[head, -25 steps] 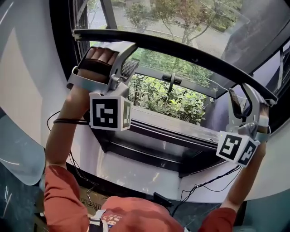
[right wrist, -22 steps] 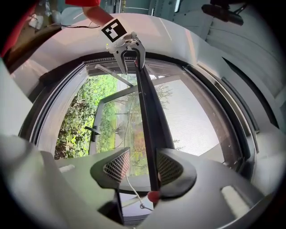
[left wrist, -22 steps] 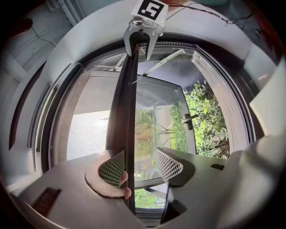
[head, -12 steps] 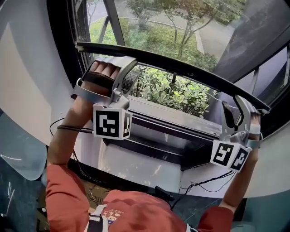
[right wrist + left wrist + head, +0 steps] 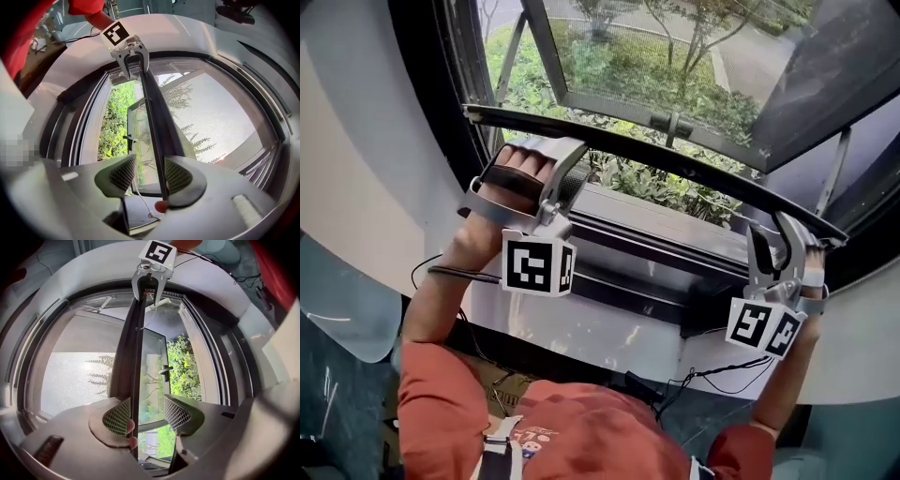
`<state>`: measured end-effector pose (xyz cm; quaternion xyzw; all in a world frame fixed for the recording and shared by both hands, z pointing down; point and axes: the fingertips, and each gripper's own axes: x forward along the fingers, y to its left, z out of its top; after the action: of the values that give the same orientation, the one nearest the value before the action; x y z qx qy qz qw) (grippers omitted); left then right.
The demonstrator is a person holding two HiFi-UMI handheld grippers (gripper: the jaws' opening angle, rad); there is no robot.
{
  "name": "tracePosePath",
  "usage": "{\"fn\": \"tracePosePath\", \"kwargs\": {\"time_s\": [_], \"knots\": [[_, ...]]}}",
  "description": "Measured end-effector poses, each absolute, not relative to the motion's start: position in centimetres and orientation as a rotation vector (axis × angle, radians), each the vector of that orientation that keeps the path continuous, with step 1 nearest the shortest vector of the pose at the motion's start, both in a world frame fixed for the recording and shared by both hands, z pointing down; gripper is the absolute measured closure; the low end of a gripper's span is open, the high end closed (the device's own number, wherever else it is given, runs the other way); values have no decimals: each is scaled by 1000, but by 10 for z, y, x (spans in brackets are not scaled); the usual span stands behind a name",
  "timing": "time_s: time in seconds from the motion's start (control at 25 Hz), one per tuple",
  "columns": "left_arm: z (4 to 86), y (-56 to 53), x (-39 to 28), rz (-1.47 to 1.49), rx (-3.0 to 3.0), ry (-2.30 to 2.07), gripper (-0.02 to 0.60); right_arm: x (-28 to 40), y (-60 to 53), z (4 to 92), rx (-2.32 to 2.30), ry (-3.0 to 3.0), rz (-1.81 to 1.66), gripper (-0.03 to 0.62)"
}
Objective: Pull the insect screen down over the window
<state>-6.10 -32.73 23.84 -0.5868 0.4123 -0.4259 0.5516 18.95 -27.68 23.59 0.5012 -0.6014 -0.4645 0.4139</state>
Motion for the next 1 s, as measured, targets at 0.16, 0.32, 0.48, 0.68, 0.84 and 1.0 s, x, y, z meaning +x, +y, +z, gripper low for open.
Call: {"fn": "tracePosePath", "kwargs": {"time_s": [0.16, 0.32, 0.48, 0.68, 0.84, 1.0], "knots": [[268, -325, -61, -1036, -1443, 950, 359, 189, -275, 264, 1228, -1553, -1098, 401], [293, -322, -61, -1060, -1498, 918, 359, 189, -273, 291, 1200, -1580, -1043, 401], [310, -322, -62, -1105, -1521, 897, 359, 188, -274, 306, 1171, -1596, -1001, 401], [335, -318, -65, -1163, -1547, 871, 359, 186, -273, 331, 1146, -1639, -943, 401], [360, -314, -66, -1167, -1608, 844, 359, 185, -272, 357, 1119, -1656, -905, 399], [375, -311, -67, -1224, -1629, 813, 359, 184, -267, 371, 1095, -1694, -830, 399]]}}
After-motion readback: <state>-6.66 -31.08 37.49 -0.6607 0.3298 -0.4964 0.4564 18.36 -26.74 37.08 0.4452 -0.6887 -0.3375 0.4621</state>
